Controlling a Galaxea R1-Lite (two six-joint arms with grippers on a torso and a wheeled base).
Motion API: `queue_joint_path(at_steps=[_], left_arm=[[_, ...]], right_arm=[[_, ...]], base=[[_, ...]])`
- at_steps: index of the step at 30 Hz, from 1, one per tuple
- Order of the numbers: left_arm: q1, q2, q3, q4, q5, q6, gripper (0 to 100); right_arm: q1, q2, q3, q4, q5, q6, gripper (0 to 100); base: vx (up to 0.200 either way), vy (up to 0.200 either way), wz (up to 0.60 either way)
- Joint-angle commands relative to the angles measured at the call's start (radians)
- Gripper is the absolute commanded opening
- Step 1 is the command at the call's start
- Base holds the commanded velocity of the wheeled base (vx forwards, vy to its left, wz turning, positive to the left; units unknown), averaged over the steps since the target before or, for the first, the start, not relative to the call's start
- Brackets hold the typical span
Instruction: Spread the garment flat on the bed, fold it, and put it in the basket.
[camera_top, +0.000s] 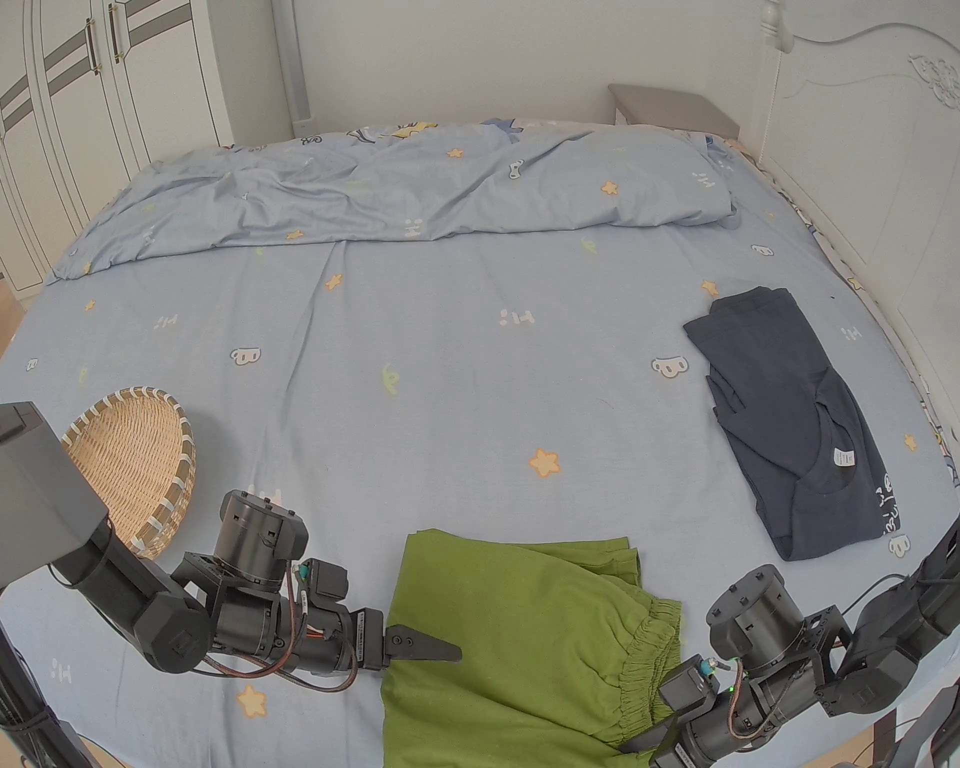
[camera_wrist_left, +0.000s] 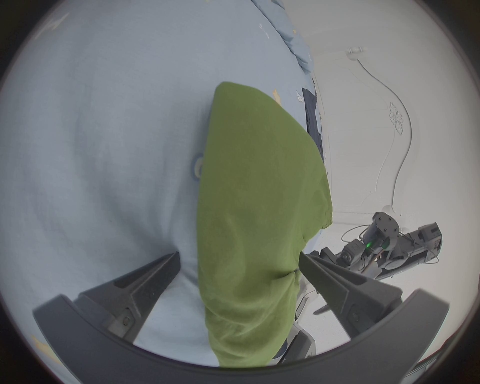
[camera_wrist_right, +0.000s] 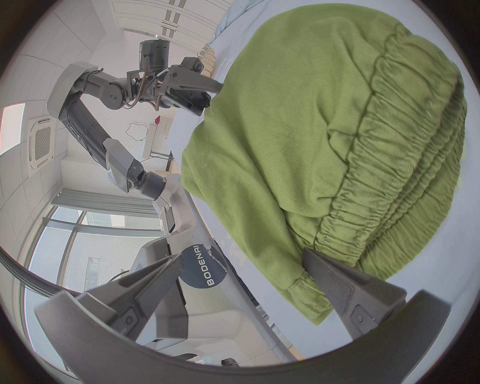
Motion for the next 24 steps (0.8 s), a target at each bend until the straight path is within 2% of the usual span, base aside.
queue_joint_path(at_steps=[1,4,7,11,17,18,24], left_arm=[[-0.044,0.004,0.023,-0.018,0.001,-0.002,100],[-0.063,0.012,0.044,-0.055,0.001,-0.005,100],[-0.07,0.033,0.064,-0.145,0.003,-0.047,100],[-0.118,0.069,0.082,-0.248,0.02,-0.113,100],[-0.14,0.11,0.113,-0.346,0.046,-0.133,100],[-0.14,0.11,0.113,-0.351,0.046,-0.139,0],[-0.136,0.104,0.099,-0.357,0.046,-0.182,0]], right_arm=[[-0.046,0.063,0.06,-0.074,-0.002,-0.028,100],[-0.046,0.079,0.087,-0.138,0.0,-0.031,100],[-0.046,0.08,0.117,-0.204,0.006,-0.028,100],[-0.047,0.079,0.124,-0.228,0.024,-0.023,100],[-0.052,0.071,0.124,-0.228,0.031,-0.023,100],[-0.052,0.071,0.124,-0.228,0.032,-0.023,100],[-0.054,0.059,0.124,-0.23,0.031,-0.023,100]], base=[[0.0,0.0,0.0],[0.0,0.0,0.0],[0.0,0.0,0.0],[0.0,0.0,0.0],[0.0,0.0,0.0],[0.0,0.0,0.0],[0.0,0.0,0.0]])
